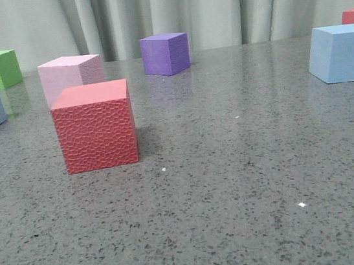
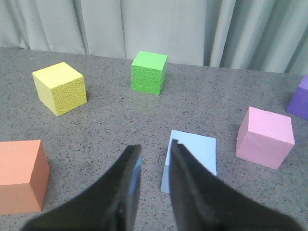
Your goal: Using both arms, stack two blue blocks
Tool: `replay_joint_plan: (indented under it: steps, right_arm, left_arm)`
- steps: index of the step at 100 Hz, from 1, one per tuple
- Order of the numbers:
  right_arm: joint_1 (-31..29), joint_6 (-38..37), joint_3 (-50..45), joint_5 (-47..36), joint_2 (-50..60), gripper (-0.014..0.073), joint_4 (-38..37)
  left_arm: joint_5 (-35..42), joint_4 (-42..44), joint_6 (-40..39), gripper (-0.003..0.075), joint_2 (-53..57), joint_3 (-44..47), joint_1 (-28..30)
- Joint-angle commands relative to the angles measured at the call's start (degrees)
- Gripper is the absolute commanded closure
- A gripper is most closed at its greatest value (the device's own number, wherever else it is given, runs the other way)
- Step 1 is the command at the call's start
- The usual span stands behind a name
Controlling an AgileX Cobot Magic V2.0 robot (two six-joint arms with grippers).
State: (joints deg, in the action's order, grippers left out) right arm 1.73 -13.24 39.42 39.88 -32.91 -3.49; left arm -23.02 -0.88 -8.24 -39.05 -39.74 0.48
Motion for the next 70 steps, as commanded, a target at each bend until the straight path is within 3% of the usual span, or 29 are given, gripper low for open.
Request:
replay_joint_plan:
  steps: [1, 11, 18, 50, 70]
  right_arm:
    - [-0.1, 0.4, 2.1, -3.9, -0.5, 0.0175, -0.1]
    - [-0.1, 0.4, 2.1, -3.9, -0.5, 0.0050, -0.1]
    - [-0.1, 0.4, 2.1, -3.9, -0.5, -0.0008, -0.1]
    - [-0.1, 0.4, 2.3, -7.3, -0.7, -0.0018, 0.3]
    - [-0.1, 0.4, 9.4, -0.6, -7.9, -0.0018, 0.8]
  left_arm:
    - [3.9, -0.6, 0.2, 0.0334, -0.2, -2.2, 0.1]
    - [4.0, -0.4, 0.2, 0.0153, -0.2, -2.2, 0.1]
    - [3.7, 0.1, 0.2, 0.0095, -0.1, -2.2, 0.1]
    - [3.7, 0.1, 0.2, 0.0092, -0.2, -2.2, 0.1]
    - [3.9, -0.3, 0.2, 0.0092, -0.2, -2.2, 0.1]
